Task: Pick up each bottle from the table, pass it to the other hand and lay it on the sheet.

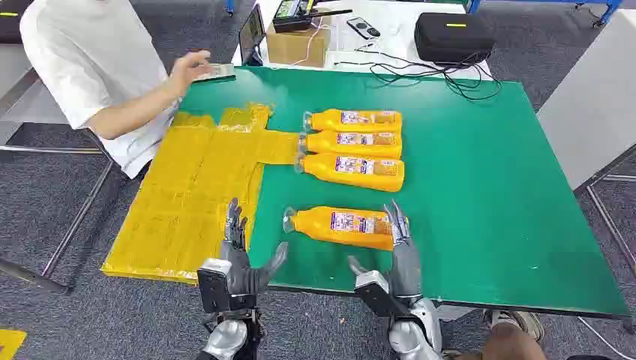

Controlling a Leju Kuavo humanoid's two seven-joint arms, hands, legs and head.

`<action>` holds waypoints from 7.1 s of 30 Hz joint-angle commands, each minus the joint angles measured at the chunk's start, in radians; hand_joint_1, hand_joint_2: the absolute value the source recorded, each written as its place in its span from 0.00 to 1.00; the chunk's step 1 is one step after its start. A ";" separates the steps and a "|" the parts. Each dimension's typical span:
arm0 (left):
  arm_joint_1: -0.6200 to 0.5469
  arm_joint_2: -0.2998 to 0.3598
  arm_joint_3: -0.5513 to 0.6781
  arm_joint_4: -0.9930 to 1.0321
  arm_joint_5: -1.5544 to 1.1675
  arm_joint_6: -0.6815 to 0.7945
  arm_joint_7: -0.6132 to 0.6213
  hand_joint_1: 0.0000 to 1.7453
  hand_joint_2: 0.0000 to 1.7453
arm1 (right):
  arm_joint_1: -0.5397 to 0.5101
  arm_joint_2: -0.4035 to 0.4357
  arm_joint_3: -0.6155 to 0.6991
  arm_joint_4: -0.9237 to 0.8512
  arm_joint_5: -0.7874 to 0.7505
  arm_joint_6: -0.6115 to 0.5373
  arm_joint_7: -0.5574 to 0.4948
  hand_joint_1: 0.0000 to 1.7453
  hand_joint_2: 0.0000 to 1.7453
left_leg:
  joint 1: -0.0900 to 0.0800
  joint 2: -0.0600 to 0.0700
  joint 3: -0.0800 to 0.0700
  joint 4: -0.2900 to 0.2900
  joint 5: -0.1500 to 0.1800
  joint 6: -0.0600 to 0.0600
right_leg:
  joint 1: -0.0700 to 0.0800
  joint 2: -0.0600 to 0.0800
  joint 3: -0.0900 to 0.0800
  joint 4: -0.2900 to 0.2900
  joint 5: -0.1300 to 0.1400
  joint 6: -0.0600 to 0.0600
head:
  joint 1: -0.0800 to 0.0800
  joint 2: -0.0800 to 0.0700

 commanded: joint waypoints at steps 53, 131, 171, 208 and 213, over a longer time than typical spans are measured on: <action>-0.046 -0.024 0.124 0.008 -0.151 -0.019 0.082 0.00 1.00 | -0.392 -0.095 0.230 0.409 0.713 0.381 0.729 0.00 1.00 | 0.000 0.002 0.003 0.000 0.000 0.000 | 0.001 0.002 0.003 -0.001 0.000 -0.001 | 0.000 0.000; -0.046 0.004 -0.066 0.017 0.020 -0.295 0.121 0.00 1.00 | -0.038 0.020 0.418 -0.062 0.055 0.341 0.034 1.00 1.00 | 0.000 0.004 0.003 -0.001 -0.001 0.001 | 0.000 0.003 0.004 -0.003 0.000 0.000 | 0.000 0.000; -0.244 0.110 0.151 0.166 -0.347 -0.006 0.139 1.00 1.00 | 0.035 0.022 0.337 -0.335 0.001 -0.055 -0.056 0.00 0.00 | 0.001 0.006 0.005 -0.001 0.000 0.000 | 0.001 0.004 0.005 -0.003 0.001 -0.002 | 0.000 0.000; -0.679 0.210 0.188 0.844 -1.112 -0.266 0.689 0.22 1.00 | -0.012 0.002 0.323 -0.335 -0.373 0.048 -0.056 0.00 0.00 | 0.002 0.008 0.006 0.000 0.000 0.001 | 0.002 0.005 0.006 -0.002 0.002 -0.003 | 0.001 0.000; -0.685 0.200 0.208 0.850 -1.096 -0.357 0.698 0.00 1.00 | 0.001 0.010 0.303 -0.306 -0.378 0.063 -0.056 0.00 0.00 | 0.001 0.007 0.002 -0.001 0.002 0.001 | 0.001 0.005 0.002 -0.002 0.004 -0.002 | 0.000 0.000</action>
